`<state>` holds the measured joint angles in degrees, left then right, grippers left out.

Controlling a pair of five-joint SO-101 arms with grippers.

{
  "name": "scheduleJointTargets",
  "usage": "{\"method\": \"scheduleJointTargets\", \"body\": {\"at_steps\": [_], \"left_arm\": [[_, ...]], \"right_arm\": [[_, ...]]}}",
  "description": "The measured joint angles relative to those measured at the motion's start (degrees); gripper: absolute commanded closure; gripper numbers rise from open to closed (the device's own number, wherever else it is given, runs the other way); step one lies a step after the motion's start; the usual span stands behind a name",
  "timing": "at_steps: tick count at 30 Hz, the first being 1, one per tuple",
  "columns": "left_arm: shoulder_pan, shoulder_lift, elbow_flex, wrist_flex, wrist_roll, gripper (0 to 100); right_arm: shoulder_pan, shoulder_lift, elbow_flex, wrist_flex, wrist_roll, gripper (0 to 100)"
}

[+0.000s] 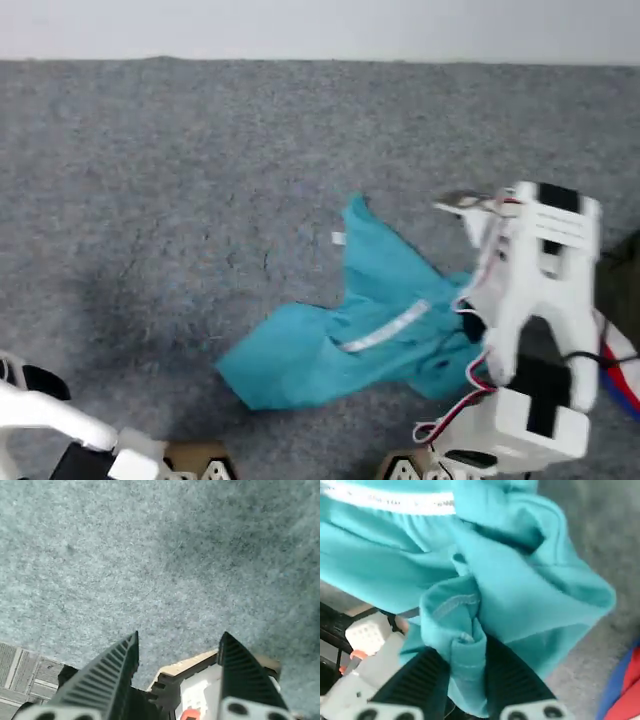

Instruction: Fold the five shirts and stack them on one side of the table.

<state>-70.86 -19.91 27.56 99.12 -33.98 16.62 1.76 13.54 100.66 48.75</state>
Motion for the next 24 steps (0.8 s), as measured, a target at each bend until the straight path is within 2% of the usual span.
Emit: {"method": "scheduleJointTargets", "body": {"at_steps": [5,7,9,14,16,20,24], "left_arm": [[0.62,0.09,0.00,0.00,0.00,76],[1.49,0.09,0.00,0.00,0.00,76],[1.85,0.09,0.00,0.00,0.00,76],[1.93,0.09,0.00,0.00,0.00,76],[2.11,0.09,0.00,0.00,0.00,76],[2.11,0.09,0.00,0.00,0.00,76],[2.11,0.09,0.00,0.00,0.00,76]], "right_arm": [[0.88,-0.53,0.00,0.00,2.20,55.2],[0.88,-0.53,-0.09,0.00,2.46,45.7],[1.49,-0.53,-1.85,0.00,2.55,40.4],[1.85,-5.45,-6.42,0.00,2.64,40.2],[-1.67,-8.53,-6.24,0.00,3.08,41.8],[-14.95,-13.80,-0.70,0.00,8.62,47.8],[-30.51,-15.21,6.15,0.00,9.76,54.2]]}}
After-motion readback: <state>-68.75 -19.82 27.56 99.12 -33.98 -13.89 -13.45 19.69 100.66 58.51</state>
